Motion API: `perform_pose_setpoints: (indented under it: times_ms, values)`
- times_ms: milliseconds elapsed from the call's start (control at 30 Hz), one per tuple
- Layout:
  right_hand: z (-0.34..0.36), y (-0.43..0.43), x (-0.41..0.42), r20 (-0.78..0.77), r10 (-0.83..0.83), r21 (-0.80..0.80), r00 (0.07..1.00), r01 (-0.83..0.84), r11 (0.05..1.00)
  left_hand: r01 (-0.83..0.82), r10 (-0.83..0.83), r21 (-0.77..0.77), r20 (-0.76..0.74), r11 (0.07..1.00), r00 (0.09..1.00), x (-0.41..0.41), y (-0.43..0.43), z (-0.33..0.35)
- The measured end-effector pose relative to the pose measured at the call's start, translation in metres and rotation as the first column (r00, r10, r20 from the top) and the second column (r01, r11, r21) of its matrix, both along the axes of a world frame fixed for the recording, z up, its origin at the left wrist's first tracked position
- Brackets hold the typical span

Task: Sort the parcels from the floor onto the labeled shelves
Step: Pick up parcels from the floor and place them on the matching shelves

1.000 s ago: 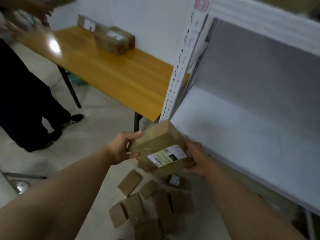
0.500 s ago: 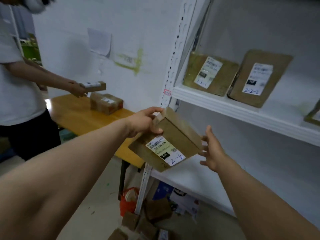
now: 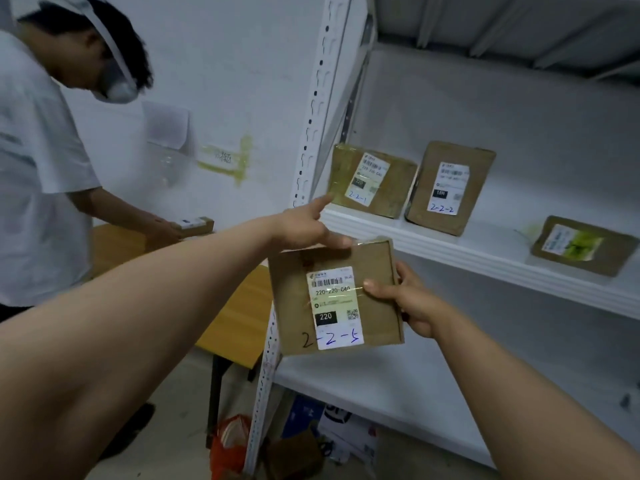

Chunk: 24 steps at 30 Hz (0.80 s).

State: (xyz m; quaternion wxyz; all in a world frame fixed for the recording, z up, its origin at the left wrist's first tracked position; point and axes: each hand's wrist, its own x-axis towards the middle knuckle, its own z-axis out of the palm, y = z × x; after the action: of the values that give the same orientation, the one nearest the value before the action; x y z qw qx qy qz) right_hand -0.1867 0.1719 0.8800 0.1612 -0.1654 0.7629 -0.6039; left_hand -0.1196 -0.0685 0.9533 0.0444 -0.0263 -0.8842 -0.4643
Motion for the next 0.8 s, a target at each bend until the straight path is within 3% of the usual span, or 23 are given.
perform_pose_setpoints:
  times_ms: [100, 200, 367, 533, 667, 800]
  values:
    - [0.006, 0.029, -0.006, 0.032, -0.114, -0.054, 0.993, 0.116, 0.992, -0.039, 0.051, 0.156, -0.07, 0.987, 0.996, 0.008, -0.017, 0.001]
    - [0.018, 0.05, -0.008, 0.085, -0.169, -0.203, 0.982, 0.183, 0.962, -0.059, 0.064, 0.241, -0.013, 0.969, 0.998, 0.012, -0.031, -0.01]
    - [0.039, 0.063, -0.007, 0.194, -0.196, -0.341, 0.961, 0.253, 0.905, 0.077, -0.143, 0.456, 0.111, 0.887, 0.984, 0.011, -0.017, -0.035]
    - [0.05, 0.065, -0.006, 0.141, -0.221, -0.307, 0.965, 0.255, 0.917, 0.149, -0.227, 0.581, 0.064, 0.8, 0.972, -0.002, 0.015, -0.046]
    - [0.052, 0.075, -0.01, 0.066, -0.407, -0.299, 0.911, 0.407, 0.863, 0.132, -0.219, 0.665, 0.048, 0.735, 0.975, -0.019, 0.025, -0.044]
    - [0.063, 0.093, -0.01, 0.037, -0.443, -0.296, 0.896, 0.433, 0.851, 0.126, -0.212, 0.738, 0.024, 0.663, 0.977, -0.037, 0.04, -0.038]
